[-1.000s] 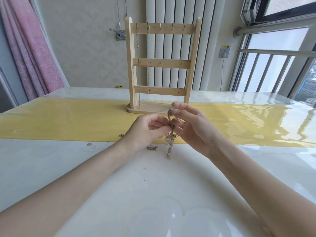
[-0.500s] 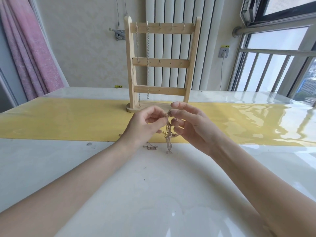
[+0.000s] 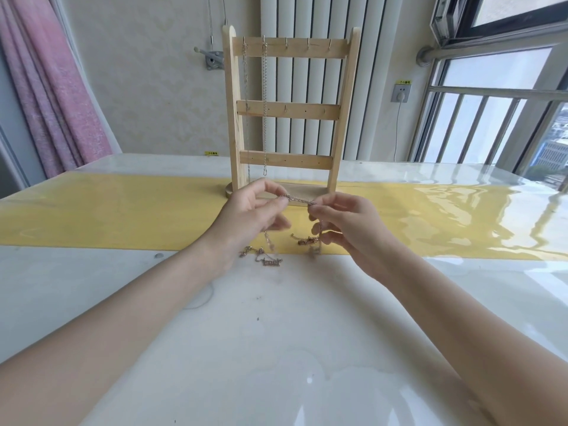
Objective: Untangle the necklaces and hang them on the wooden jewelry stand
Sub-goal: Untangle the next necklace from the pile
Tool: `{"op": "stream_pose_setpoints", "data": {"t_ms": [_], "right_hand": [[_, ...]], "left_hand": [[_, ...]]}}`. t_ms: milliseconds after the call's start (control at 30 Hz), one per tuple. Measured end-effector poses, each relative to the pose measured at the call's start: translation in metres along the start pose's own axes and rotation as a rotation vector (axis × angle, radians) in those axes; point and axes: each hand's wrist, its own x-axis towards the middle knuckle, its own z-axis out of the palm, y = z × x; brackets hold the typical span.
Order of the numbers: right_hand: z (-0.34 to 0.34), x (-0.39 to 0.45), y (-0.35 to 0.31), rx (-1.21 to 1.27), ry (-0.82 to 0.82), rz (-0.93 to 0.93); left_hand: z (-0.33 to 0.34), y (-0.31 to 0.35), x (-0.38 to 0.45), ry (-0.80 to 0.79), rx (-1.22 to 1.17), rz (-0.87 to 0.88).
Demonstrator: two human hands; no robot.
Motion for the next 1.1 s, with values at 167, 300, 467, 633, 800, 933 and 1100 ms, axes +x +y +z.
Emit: {"op": "stream_pose_setpoints", "data": {"t_ms": [167, 300, 467, 633, 800, 933, 1100], "right_hand": [[-0.006, 0.003, -0.001, 0.116, 0.018, 0.045], [-0.002, 0.001, -0.001, 0.048, -0.072, -0.009], [0.006, -0.002, -0.003, 0.041, -0.197, -0.074], [0.006, 0.000, 0.000, -0.019, -0.190, -0.129], [0.000, 0.001, 0.005, -0.245, -0.192, -0.089], [0.000, 0.000, 0.008, -0.152, -0.335, 0.082], [0.003, -0.001, 0.007, 0.121, -0.369, 0.201]], "left_hand": [[-0.004, -0.005, 0.003, -0.012, -0.034, -0.083], [-0.003, -0.012, 0.005, -0.064, 0.113, -0.093], [0.004, -0.015, -0.002, -0.219, 0.223, -0.068], [0.009, -0.014, -0.004, -0.215, 0.253, -0.090], [0.004, -0.010, 0.000, -0.117, -0.052, -0.213], [0.003, -0.007, 0.003, -0.073, -0.350, -0.298], [-0.001, -0.004, 0.005, -0.081, -0.546, -0.314]]}}
